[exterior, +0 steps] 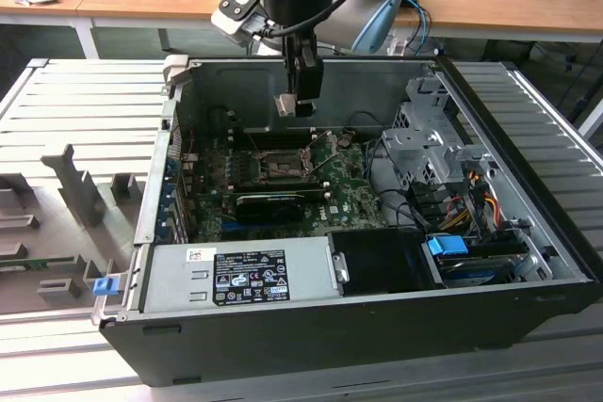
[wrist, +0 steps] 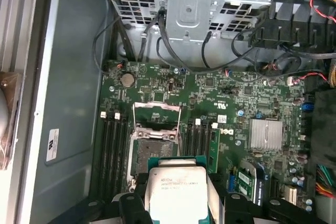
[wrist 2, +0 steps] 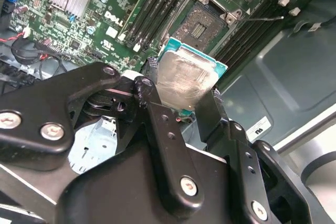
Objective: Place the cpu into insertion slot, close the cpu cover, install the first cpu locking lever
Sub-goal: 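Place the cpu into insertion slot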
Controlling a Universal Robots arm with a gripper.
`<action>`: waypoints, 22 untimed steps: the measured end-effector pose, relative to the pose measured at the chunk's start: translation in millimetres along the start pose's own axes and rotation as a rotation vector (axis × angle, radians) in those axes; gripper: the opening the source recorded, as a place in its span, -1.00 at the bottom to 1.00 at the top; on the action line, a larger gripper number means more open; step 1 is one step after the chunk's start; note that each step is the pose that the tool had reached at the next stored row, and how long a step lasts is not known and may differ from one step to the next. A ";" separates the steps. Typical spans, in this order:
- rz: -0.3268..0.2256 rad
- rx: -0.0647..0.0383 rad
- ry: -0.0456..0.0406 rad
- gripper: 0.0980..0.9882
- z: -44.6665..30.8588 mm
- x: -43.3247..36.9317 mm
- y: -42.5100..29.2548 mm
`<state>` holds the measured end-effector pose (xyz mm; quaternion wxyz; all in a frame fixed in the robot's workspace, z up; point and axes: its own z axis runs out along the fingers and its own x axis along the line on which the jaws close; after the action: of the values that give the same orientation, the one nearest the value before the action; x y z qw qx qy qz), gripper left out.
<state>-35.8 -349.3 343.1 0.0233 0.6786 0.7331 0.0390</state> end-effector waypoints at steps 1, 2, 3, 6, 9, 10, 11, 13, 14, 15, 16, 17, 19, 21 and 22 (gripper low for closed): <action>0.000 0.000 -0.0001 -0.03 1.8 0.0 -0.2; 0.000 0.000 -0.0001 -0.03 3.4 -0.1 -0.3; 0.000 0.000 0.0000 -0.03 5.7 -0.1 -0.5; 0.000 0.000 -0.0001 -0.03 11.3 -0.2 -1.0; 0.000 0.000 -0.0001 -0.03 12.7 -0.2 -1.1; 0.000 0.000 -0.0001 -0.03 13.2 -0.2 -1.2; 0.000 0.000 -0.0002 -0.03 13.5 -0.3 -1.2; 0.000 0.000 -0.0001 -0.03 14.3 -0.3 -1.3; 0.001 0.000 -0.0001 -0.03 15.0 -0.3 -1.4; 0.000 0.000 -0.0001 -0.03 15.5 -0.3 -1.4; 0.000 0.000 -0.0001 -0.03 15.7 -0.3 -1.4; 0.000 0.000 -0.0001 -0.03 16.0 -0.3 -1.4; 0.000 0.000 -0.0001 -0.03 16.7 -0.3 -1.5; 0.000 0.000 -0.0001 -0.03 17.2 -0.3 -1.6; 0.000 0.000 -0.0001 -0.03 17.6 -0.3 -1.6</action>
<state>-35.9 -349.3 325.4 0.0233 0.6788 0.7329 0.0390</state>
